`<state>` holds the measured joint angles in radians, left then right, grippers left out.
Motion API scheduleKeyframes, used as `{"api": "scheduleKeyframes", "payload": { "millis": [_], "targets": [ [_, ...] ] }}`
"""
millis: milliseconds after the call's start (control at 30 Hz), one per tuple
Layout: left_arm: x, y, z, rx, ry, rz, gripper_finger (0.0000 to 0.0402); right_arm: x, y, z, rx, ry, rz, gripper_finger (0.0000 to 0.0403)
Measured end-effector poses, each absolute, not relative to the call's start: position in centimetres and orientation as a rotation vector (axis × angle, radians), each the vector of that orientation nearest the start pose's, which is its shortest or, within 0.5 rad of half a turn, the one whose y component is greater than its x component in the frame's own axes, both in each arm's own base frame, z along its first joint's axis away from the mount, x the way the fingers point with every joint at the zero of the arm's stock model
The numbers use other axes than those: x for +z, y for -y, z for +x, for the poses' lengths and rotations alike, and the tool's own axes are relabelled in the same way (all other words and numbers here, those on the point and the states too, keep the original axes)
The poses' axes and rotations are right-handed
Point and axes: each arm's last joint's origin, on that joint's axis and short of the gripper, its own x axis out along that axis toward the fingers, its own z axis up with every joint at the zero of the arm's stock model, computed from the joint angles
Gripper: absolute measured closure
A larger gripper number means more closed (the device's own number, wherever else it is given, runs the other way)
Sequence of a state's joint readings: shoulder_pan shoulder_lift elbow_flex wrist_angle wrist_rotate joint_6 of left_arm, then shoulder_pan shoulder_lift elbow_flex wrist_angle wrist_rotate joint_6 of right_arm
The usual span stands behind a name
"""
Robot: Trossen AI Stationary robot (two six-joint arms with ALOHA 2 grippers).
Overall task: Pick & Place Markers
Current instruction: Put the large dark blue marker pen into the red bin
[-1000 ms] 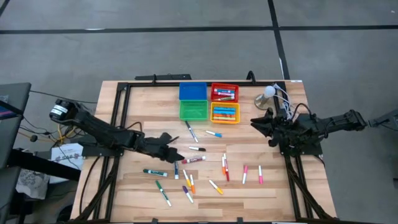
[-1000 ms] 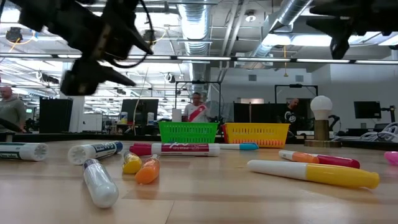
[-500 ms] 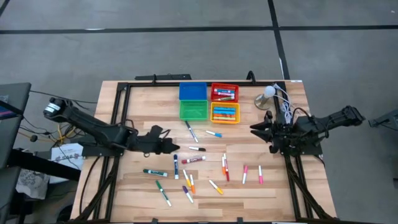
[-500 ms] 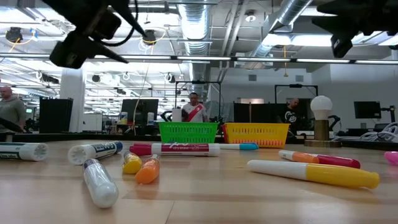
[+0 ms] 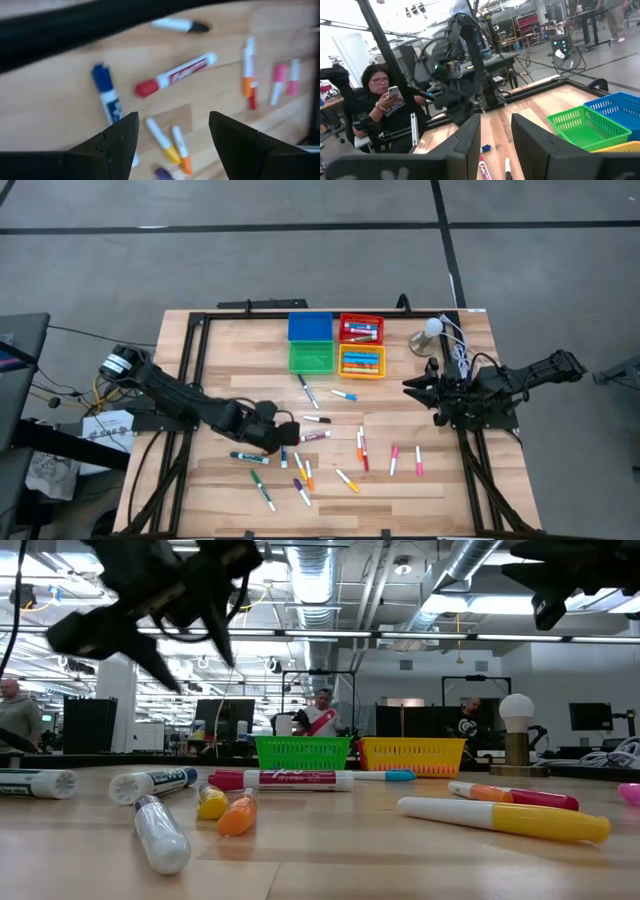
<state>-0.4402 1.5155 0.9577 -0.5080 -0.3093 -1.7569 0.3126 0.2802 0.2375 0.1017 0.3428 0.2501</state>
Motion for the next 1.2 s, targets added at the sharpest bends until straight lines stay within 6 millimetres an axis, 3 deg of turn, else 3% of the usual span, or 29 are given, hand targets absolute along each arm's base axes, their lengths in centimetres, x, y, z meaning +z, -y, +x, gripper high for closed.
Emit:
{"api": "scheduleKeyframes", "payload": {
  "millis": [167, 433, 1200],
  "targets": [
    [18.5, 12.1, 26.9, 0.821, -0.828, -1.230, 0.0160, 23.2, -2.4, 10.6, -0.021, 0.067, 0.257, 0.0303],
    [18.5, 12.1, 27.0, 0.837, -0.812, -1.266, 0.0160, 23.2, -2.4, 10.6, -0.020, 0.067, 0.254, 0.0303],
    [14.6, 12.5, 27.7, 0.956, -0.953, -1.241, 0.0160, 23.3, -2.4, 10.6, -0.021, 0.070, 0.233, 0.0303]
  ]
}}
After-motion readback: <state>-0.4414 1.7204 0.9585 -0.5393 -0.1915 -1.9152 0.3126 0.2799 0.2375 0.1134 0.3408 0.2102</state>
